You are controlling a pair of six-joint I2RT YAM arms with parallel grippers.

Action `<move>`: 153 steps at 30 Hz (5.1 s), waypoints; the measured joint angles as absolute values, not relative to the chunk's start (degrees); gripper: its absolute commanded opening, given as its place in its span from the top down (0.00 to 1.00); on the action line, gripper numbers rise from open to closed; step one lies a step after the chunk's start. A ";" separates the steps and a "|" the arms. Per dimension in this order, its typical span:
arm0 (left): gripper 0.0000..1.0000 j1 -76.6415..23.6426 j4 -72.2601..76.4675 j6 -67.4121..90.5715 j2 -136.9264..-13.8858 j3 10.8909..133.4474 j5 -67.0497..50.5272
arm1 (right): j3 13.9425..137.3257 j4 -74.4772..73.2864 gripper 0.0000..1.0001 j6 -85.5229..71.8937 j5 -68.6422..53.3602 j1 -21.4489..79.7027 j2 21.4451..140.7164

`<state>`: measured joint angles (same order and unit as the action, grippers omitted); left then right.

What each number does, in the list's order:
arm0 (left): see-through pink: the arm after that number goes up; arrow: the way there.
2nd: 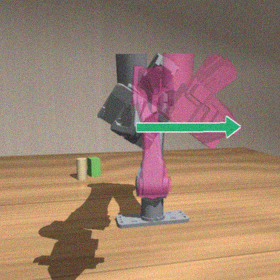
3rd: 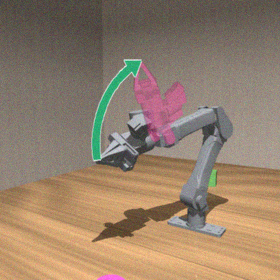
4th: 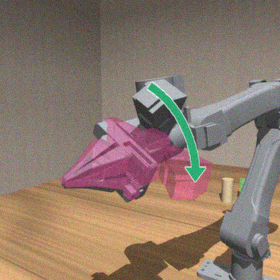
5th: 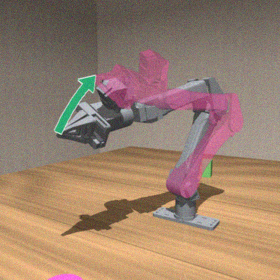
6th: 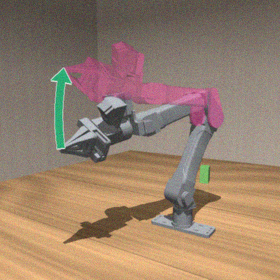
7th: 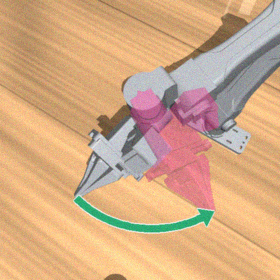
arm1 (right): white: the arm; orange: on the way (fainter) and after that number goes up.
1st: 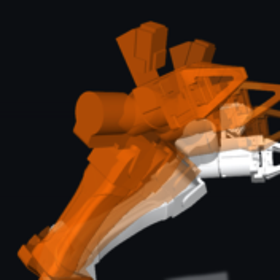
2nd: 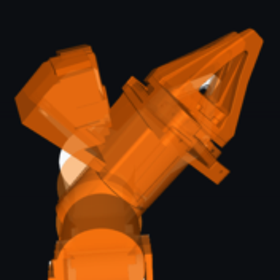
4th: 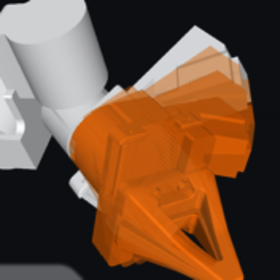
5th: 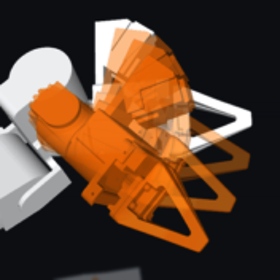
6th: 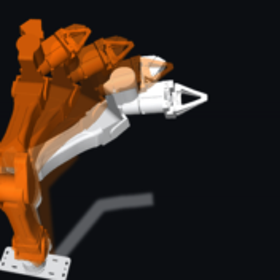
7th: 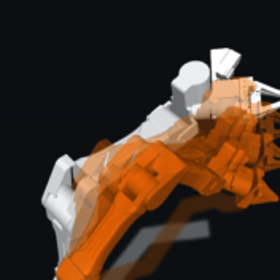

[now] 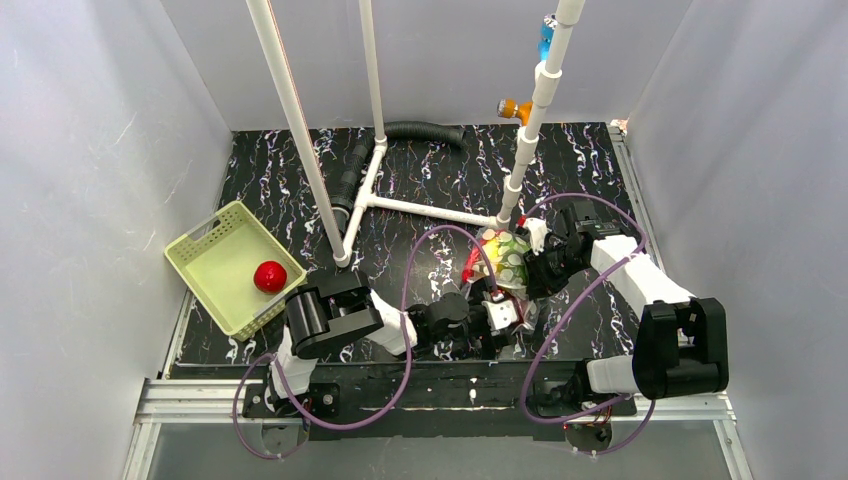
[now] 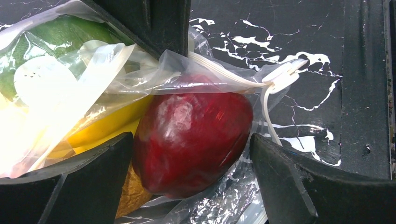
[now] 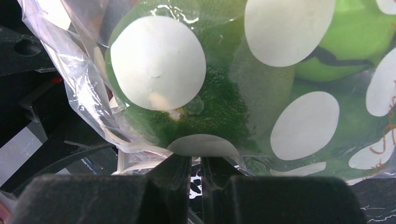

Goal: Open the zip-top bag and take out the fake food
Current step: Pick up the fake fruit from the zipper food storage bag, then place the fake fruit in the bin.

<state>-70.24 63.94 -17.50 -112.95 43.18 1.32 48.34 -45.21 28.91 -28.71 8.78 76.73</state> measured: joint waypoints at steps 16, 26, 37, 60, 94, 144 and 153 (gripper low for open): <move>0.14 -70.24 62.41 -18.09 -112.95 43.33 0.60 | 48.34 -46.57 0.83 29.63 -30.00 9.23 77.97; 0.79 -70.26 60.14 -18.44 -112.81 44.31 1.65 | 48.42 -46.68 0.85 30.22 -30.13 9.52 78.11; 1.00 -70.35 52.84 -14.70 -106.74 42.22 3.03 | 48.58 -46.78 0.84 30.20 -30.13 9.56 78.11; 1.00 -70.35 39.88 -0.84 -92.71 37.89 3.84 | 49.08 -47.97 0.67 30.26 -32.84 8.56 76.40; 1.00 -70.35 21.21 7.79 -62.83 31.42 3.03 | 49.41 -48.34 0.65 30.68 -35.09 7.94 75.31; 1.00 -64.73 -34.89 18.59 -26.48 36.82 38.06 | 49.41 -48.38 0.66 30.70 -35.11 7.88 75.31; 1.00 -53.65 -33.91 18.44 -26.85 36.82 36.60 | 49.41 -48.38 0.65 30.81 -35.11 7.84 75.31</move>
